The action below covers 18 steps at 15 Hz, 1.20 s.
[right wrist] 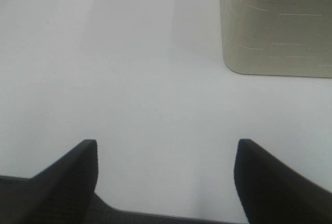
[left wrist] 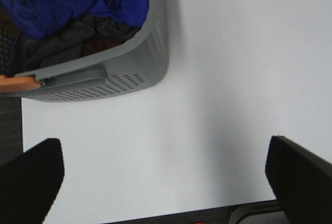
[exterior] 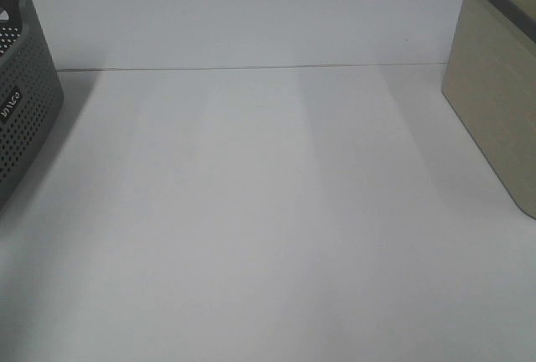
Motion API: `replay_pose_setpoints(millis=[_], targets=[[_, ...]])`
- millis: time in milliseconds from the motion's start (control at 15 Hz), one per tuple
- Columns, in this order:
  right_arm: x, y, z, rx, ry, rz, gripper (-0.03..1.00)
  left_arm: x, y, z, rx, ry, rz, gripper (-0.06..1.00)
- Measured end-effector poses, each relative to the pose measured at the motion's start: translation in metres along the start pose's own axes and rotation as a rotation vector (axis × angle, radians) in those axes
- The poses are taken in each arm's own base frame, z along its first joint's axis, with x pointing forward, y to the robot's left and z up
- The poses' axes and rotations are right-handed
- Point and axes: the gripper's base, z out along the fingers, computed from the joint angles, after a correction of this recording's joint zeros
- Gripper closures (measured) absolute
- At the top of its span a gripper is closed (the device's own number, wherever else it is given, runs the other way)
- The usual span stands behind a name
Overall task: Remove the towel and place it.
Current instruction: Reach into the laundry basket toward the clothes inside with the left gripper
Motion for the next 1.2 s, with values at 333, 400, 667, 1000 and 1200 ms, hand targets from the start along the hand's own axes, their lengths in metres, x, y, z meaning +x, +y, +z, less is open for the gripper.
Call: replay_pose_setpoints(millis=[333, 400, 667, 1000, 1200], targets=[[0.0, 0.0, 0.0, 0.0, 0.0, 0.0, 0.24, -0.083, 0.015, 0.019, 0.03, 0.089, 0.27, -0.04], [0.0, 0.0, 0.0, 0.0, 0.0, 0.0, 0.24, -0.105, 0.019, 0.026, 0.032, 0.083, 0.363, -0.04], [0.0, 0.0, 0.0, 0.0, 0.0, 0.0, 0.24, -0.141, 0.029, 0.046, 0.004, 0.103, 0.578, -0.04], [0.0, 0.0, 0.0, 0.0, 0.0, 0.0, 0.24, -0.144, 0.063, 0.087, -0.055, 0.273, 0.704, -0.04], [0.0, 0.0, 0.0, 0.0, 0.0, 0.0, 0.24, -0.135, 0.101, 0.106, -0.081, 0.348, 0.698, -0.04]])
